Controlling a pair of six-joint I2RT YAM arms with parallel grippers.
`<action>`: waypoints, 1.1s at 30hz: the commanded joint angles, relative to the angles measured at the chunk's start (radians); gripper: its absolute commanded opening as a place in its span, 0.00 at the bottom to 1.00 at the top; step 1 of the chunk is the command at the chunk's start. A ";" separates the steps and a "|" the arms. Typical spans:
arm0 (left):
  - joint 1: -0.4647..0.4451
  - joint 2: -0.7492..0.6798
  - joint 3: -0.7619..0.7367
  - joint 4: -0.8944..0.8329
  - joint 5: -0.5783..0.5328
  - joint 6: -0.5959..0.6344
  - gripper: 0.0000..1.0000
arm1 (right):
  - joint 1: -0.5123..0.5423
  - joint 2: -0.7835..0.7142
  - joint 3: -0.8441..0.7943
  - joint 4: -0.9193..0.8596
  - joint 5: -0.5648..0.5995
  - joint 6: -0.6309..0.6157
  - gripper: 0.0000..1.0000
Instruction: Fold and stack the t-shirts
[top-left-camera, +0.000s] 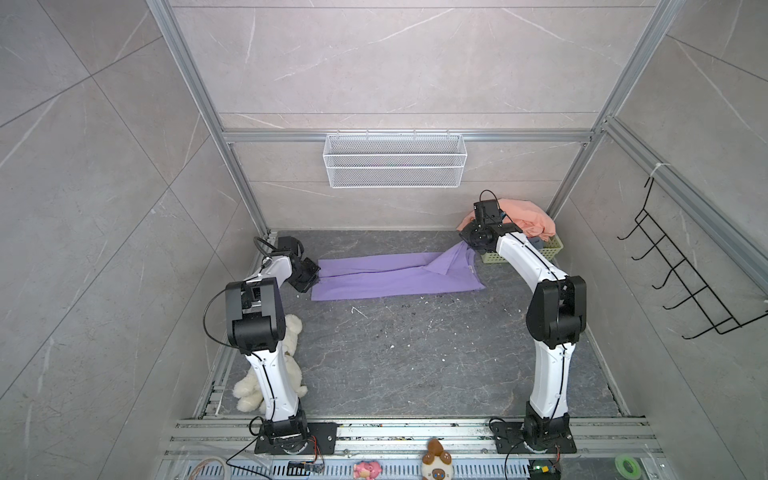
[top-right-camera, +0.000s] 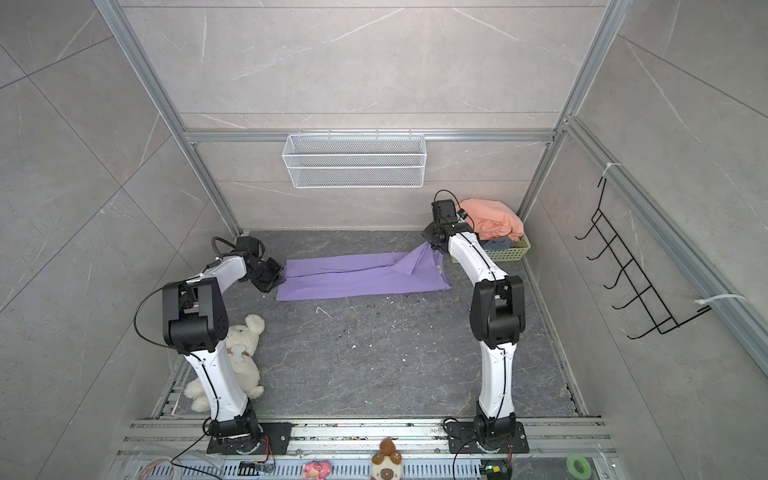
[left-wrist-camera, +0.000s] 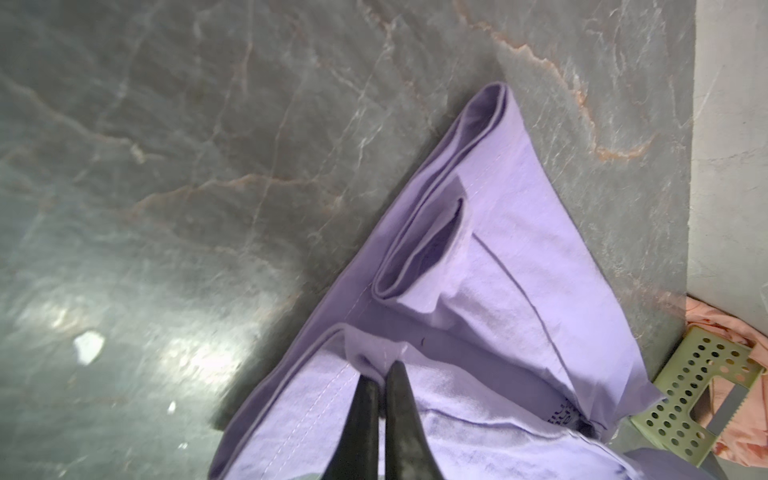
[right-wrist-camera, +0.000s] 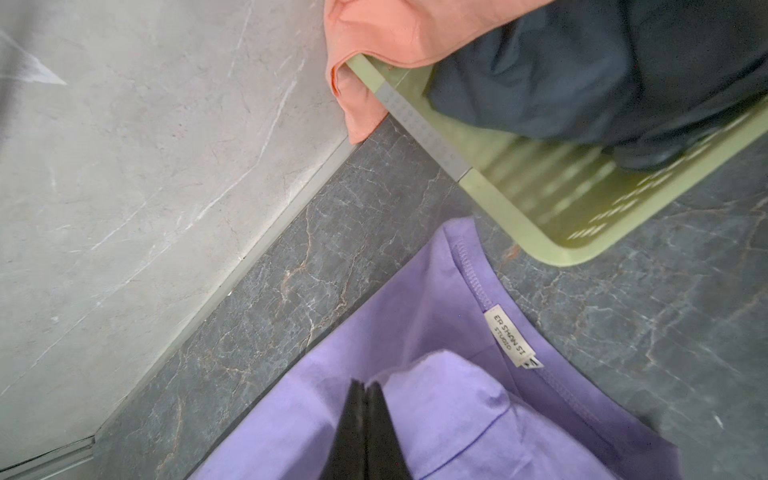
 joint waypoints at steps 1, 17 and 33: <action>0.010 0.032 0.051 0.005 0.021 -0.020 0.23 | -0.006 0.060 0.052 -0.039 -0.018 0.004 0.00; 0.022 -0.101 -0.019 -0.001 -0.088 -0.022 0.58 | -0.013 0.028 0.043 -0.115 -0.075 -0.004 0.42; 0.022 -0.268 -0.169 0.002 -0.080 0.006 0.72 | 0.084 0.010 -0.178 0.037 -0.193 0.134 0.38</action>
